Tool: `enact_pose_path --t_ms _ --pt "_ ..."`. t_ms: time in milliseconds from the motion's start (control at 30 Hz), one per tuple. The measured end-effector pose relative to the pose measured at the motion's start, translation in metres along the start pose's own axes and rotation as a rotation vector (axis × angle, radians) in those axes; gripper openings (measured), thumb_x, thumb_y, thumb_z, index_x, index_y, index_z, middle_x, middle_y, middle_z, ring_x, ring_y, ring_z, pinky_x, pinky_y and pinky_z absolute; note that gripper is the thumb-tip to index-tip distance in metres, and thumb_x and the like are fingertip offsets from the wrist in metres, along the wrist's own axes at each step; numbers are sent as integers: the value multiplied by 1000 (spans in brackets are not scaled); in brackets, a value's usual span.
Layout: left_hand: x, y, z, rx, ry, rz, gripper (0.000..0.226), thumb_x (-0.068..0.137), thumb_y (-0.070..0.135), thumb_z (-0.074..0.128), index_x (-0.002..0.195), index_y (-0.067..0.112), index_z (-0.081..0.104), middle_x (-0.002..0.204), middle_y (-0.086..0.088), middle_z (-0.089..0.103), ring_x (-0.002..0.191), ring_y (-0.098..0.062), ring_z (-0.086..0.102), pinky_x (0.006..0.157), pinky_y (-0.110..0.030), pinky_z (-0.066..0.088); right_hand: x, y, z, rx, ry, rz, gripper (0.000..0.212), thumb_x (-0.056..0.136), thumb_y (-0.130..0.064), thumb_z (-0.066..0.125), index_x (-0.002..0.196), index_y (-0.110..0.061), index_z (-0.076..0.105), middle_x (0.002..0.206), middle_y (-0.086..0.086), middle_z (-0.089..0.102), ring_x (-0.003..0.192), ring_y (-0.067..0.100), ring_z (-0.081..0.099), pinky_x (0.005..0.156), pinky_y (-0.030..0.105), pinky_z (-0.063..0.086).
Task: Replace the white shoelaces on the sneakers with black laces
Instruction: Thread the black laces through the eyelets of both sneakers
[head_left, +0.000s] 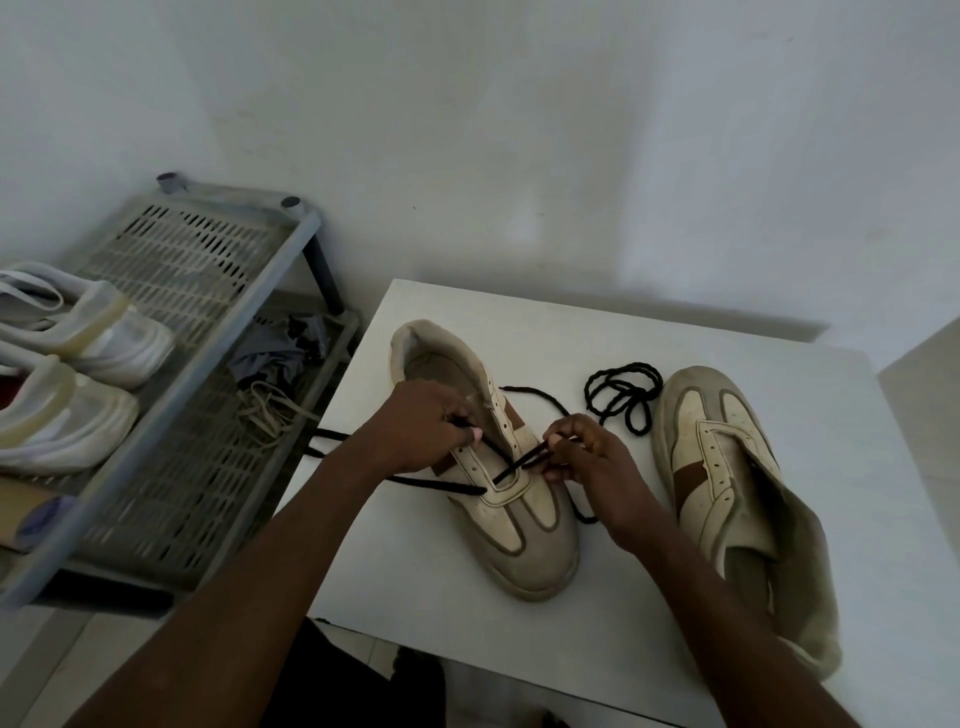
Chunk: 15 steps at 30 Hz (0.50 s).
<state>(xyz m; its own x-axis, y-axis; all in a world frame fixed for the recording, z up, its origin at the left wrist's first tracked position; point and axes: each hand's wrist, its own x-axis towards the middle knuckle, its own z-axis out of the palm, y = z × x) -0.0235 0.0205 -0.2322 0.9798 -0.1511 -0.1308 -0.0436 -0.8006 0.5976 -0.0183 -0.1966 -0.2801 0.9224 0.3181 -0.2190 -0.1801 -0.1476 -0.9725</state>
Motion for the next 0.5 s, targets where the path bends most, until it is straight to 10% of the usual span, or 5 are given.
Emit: enact_pose_path --t_ms 167,300,500 --pt "-1 2 2 42 18 23 10 86 22 68 91 20 77 75 12 59 71 -1 54 60 -4 33 0 -9 -3 -155 -71 -46 7 95 -14 56 101 -14 59 98 1 67 79 16 68 73 31 54" --pt "-1 4 4 -31 67 -9 12 90 19 63 80 21 69 79 4 66 73 -8 60 64 -20 43 0 -11 1 -379 -138 -58 54 75 -28 81 118 -29 49 110 -10 57 81 10 63 68 18 52" --pt "3 3 -8 -205 483 -151 15 93 14 58 91 9 72 82 -4 68 78 -17 62 68 -21 47 -2 -10 7 -573 -149 -107 67 66 -22 88 122 -22 51 107 -9 45 74 -1 50 61 8 42"
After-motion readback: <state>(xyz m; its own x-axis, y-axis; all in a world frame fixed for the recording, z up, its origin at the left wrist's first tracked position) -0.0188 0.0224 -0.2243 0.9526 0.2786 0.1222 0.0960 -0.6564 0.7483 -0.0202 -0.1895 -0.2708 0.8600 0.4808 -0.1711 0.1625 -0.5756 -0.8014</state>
